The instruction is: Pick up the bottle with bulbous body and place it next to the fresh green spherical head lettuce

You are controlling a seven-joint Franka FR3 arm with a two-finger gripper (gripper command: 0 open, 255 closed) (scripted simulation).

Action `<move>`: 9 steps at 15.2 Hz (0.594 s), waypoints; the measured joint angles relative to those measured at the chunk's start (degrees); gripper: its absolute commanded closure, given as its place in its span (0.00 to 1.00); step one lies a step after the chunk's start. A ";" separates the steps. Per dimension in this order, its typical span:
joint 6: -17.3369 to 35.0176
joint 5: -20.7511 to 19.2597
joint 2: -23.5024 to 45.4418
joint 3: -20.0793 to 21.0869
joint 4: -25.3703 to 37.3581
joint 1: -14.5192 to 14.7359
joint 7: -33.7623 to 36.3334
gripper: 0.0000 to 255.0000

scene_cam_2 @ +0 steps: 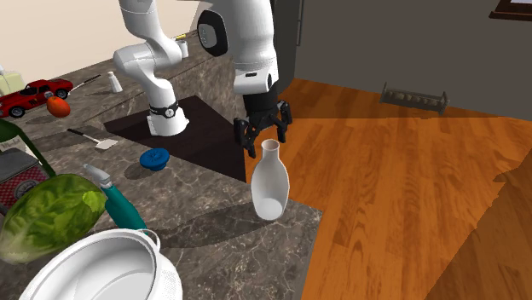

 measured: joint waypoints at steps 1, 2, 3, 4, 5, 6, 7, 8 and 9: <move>0.63 0.00 0.38 -0.03 -0.25 -0.05 -0.07 0.00; 1.01 -0.02 0.79 -0.03 -0.22 -0.03 -0.04 0.00; 1.26 -0.04 1.01 -0.03 -0.25 -0.01 0.01 0.00; 1.43 -0.05 1.13 -0.03 -0.29 0.00 0.01 0.00; 1.51 -0.06 1.17 -0.03 -0.33 0.00 0.01 0.00; 1.55 -0.06 1.17 -0.03 -0.36 0.00 0.02 0.00; 1.57 -0.06 1.17 -0.03 -0.38 0.00 0.01 0.00; 1.58 -0.06 1.17 -0.03 -0.39 0.00 0.01 0.00; 1.58 -0.06 1.17 -0.03 -0.39 0.00 0.01 1.00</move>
